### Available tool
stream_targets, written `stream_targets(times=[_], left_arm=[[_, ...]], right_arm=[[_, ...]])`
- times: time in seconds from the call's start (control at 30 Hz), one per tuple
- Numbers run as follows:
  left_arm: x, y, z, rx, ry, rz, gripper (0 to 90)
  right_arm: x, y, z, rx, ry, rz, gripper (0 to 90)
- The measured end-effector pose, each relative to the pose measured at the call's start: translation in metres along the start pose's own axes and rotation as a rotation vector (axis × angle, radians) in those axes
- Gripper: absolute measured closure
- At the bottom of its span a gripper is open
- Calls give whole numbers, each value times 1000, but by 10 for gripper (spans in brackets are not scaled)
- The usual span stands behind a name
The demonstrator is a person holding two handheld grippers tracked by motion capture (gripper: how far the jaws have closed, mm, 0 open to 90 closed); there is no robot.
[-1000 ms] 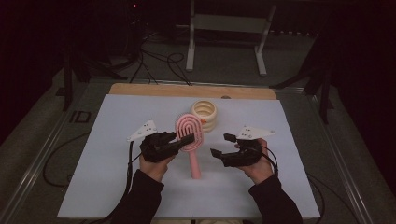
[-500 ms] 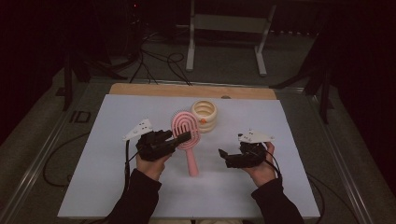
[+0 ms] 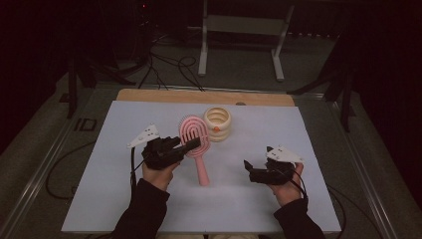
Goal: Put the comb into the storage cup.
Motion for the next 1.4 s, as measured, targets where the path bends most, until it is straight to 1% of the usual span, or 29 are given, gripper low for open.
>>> stream_targets(times=[0.13,0.17,0.27,0.3,0.37,0.47,0.5,0.63,0.77,0.8,0.83,0.93,1.07,1.17,1.4], left_arm=[[-2,-1,0,3,-2,1,653],[-3,-3,1,1,-1,-6,653],[-3,-4,1,-5,2,-13,653],[-3,-4,2,-3,-1,-8,653],[-2,-4,2,0,-4,-4,653],[-2,-5,2,1,-5,-3,653],[-2,-5,2,1,-5,-3,653],[-3,-6,3,3,-9,0,653],[-3,-7,4,4,-12,7,653],[-3,-8,4,12,-18,15,653],[-3,-9,4,14,-19,17,652],[-3,-12,4,18,-22,16,652],[-3,-15,6,26,-28,23,653],[-4,-19,7,35,-35,26,652],[-8,-27,9,46,-47,25,652]], right_arm=[[-3,5,-5,12,14,-9,73],[-9,13,-14,45,34,-32,74],[-10,14,-15,58,34,-40,74],[-13,20,-20,77,53,-59,75],[-14,23,-22,87,61,-65,75],[-14,24,-22,91,60,-65,75],[-13,27,-23,95,56,-59,75],[-15,31,-23,104,53,-72,75],[-15,34,-25,107,64,-75,75],[-15,34,-25,107,64,-75,75],[-16,37,-26,125,60,-79,75],[-17,39,-28,125,64,-83,75],[-17,44,-29,138,59,-88,75],[-18,47,-28,132,48,-92,75],[-20,45,-28,129,50,-118,75]])
Point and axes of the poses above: each handheld gripper's, and its own axes: x roughly forward along the jaws, y roughly out of its underside, z roughly to its left, the point moved 8 cm from there along x, roughly forward along the jaws, and after that the axes turned 11 degrees about y, right-handed, at the moved point
